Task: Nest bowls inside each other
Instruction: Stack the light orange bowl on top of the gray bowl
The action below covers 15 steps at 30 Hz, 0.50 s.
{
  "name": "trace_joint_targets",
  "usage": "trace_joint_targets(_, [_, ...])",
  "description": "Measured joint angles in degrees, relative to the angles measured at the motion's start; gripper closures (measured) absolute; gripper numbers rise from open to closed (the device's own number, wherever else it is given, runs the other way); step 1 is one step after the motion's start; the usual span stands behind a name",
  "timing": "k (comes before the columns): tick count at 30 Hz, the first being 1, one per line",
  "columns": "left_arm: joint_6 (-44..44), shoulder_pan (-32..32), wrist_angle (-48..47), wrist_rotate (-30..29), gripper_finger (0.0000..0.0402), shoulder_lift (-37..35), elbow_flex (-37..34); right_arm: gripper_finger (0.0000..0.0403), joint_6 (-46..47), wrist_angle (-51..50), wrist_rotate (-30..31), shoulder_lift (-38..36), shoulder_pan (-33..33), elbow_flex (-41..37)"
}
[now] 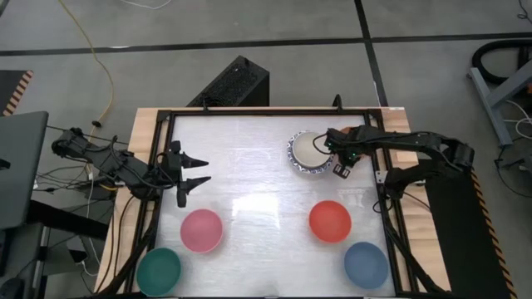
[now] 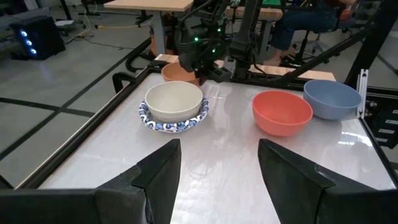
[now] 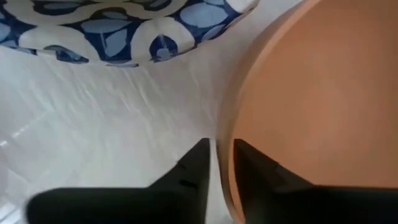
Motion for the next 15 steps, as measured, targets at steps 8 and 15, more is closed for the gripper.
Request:
trace_joint_targets(8, [0.0, 0.0, 0.0, 0.0, 0.0198, 0.0, 0.0, 0.0388, 0.8, -0.2, 1.6, 0.0, 0.0, 0.0])
trace_joint_targets(15, [0.0, 0.0, 0.0, 0.0, 0.0198, 0.0, 0.0, 0.0396, 1.1, -0.5, 2.4, -0.1, -0.1, 0.3])
